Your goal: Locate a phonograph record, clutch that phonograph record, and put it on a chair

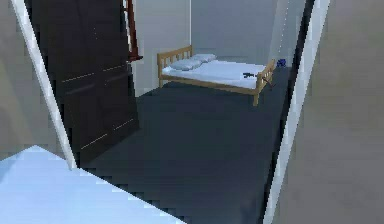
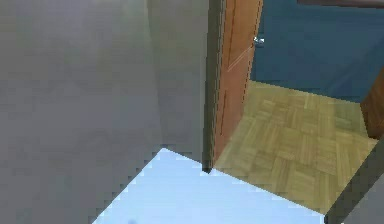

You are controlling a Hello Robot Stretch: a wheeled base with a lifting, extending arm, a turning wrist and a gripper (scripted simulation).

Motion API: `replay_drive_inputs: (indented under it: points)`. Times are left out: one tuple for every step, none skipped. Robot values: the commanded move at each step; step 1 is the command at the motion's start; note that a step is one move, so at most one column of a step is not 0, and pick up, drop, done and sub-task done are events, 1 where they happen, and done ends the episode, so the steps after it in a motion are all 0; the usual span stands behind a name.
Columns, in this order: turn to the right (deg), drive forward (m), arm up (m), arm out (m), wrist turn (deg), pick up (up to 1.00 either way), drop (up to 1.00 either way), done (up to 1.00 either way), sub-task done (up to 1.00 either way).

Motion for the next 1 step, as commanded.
replay_drive_inputs:
  points:
    - [0.0,0.15,0.00,0.00,0.0,0.00,0.00,0.00,0.00]
